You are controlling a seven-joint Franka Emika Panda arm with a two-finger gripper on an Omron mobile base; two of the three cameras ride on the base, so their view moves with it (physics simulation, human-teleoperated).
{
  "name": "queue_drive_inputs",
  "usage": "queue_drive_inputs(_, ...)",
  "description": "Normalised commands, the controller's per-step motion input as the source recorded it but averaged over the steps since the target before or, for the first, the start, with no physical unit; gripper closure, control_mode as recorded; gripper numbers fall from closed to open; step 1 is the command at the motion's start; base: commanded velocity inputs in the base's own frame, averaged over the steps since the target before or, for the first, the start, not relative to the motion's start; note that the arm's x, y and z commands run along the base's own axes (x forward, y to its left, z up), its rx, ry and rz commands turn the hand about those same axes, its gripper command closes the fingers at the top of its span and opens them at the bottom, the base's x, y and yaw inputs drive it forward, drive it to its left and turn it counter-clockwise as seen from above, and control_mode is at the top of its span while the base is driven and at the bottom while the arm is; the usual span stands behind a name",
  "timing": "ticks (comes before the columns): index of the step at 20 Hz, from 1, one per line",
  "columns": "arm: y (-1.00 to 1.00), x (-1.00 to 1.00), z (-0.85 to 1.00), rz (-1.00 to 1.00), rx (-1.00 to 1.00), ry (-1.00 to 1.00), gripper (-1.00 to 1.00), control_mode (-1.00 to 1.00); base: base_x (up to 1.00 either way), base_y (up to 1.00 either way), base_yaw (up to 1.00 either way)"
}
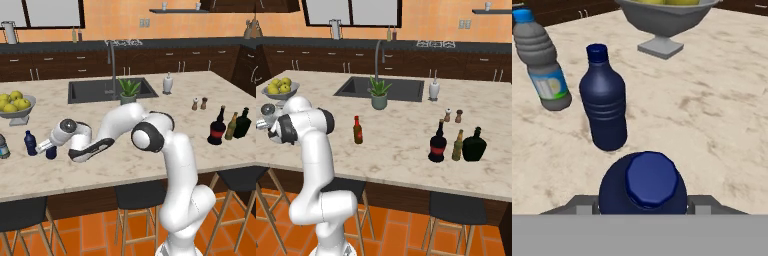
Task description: Move the plastic bottles in the middle to the plastics group, and the glass bottles in the middle to the glass group.
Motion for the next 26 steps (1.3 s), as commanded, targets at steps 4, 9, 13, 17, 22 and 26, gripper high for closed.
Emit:
queue_drive_inputs(4, 0.08, 0.45, 0.0, 0.0, 0.0, 0.0, 1.0, -1.0, 0.0, 0.0, 0.0)
queue_drive_inputs(9, 0.18, 0.09, 0.0, 0.0, 0.0, 0.01, 1.0, -1.0, 0.0, 0.0, 0.0)
queue_drive_inputs(13, 0.26, -0.01, -0.02, 0.0, 0.0, 0.01, 1.0, -1.0, 0.0, 0.0, 0.0)
queue_drive_inputs(17, 0.07, 0.0, -0.08, 0.0, 0.0, 0.0, 1.0, -1.0, 0.0, 0.0, 0.0)
queue_drive_inputs(22, 0.07, 0.0, -0.18, 0.0, -0.07, 0.03, 1.0, -1.0, 0.0, 0.0, 0.0)
queue_drive_inputs(26, 0.01, 0.0, -0.03, 0.0, -0.11, 0.01, 1.0, -1.0, 0.0, 0.0, 0.0)
